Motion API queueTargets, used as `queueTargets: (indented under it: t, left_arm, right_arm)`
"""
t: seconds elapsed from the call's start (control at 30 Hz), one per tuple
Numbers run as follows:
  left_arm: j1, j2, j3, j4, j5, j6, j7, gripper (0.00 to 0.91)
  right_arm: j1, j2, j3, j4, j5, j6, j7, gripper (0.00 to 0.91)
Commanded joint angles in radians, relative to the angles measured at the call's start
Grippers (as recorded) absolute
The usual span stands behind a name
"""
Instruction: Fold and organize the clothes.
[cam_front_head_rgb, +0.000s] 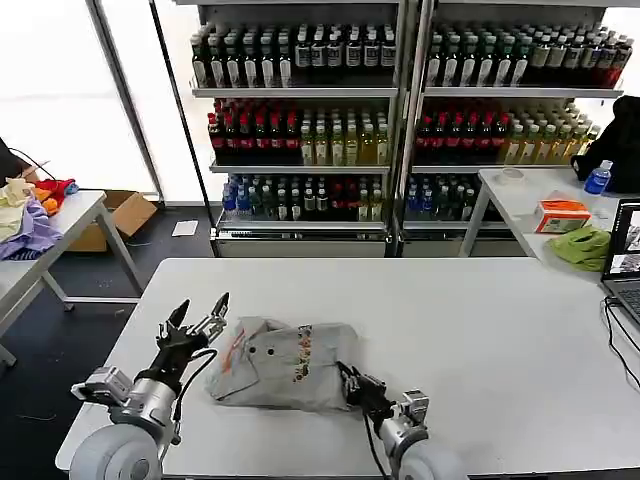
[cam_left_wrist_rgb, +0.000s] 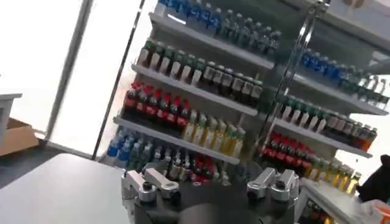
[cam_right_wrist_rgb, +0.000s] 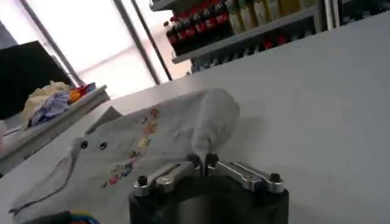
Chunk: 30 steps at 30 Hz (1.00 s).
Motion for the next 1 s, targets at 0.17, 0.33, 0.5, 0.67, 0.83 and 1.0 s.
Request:
queueTargets:
  t: [0.17, 0.33, 0.5, 0.67, 0.83, 1.0]
  left_arm:
    - [0.006, -0.012, 0.000, 0.003, 0.007, 0.001, 0.003, 0.907]
    - [0.005, -0.025, 0.013, 0.002, 0.009, 0.003, 0.004, 0.907]
    - [0.009, -0.047, 0.028, -0.002, 0.011, 0.007, 0.003, 0.907]
    - [0.015, -0.045, 0.020, -0.008, 0.008, 0.006, 0.004, 0.907]
    - [0.023, -0.041, 0.016, -0.019, 0.007, 0.009, 0.005, 0.907]
    - [0.030, -0.038, 0.015, -0.030, 0.008, 0.009, 0.007, 0.907]
  right_arm:
    - [-0.010, -0.222, 0.275, 0.004, -0.044, -0.175, -0.164, 0.000]
    - [-0.008, -0.244, 0.311, -0.025, -0.140, -0.222, -0.204, 0.907]
    - [-0.008, -0.228, 0.320, -0.020, -0.187, -0.134, -0.170, 0.907]
    - [-0.010, -0.255, 0.356, -0.025, -0.162, -0.090, -0.167, 0.907]
    - [-0.012, -0.254, 0.410, 0.032, -0.115, -0.096, -0.155, 0.907]
    - [0.011, -0.218, 0.411, 0.087, -0.132, -0.056, -0.098, 0.907]
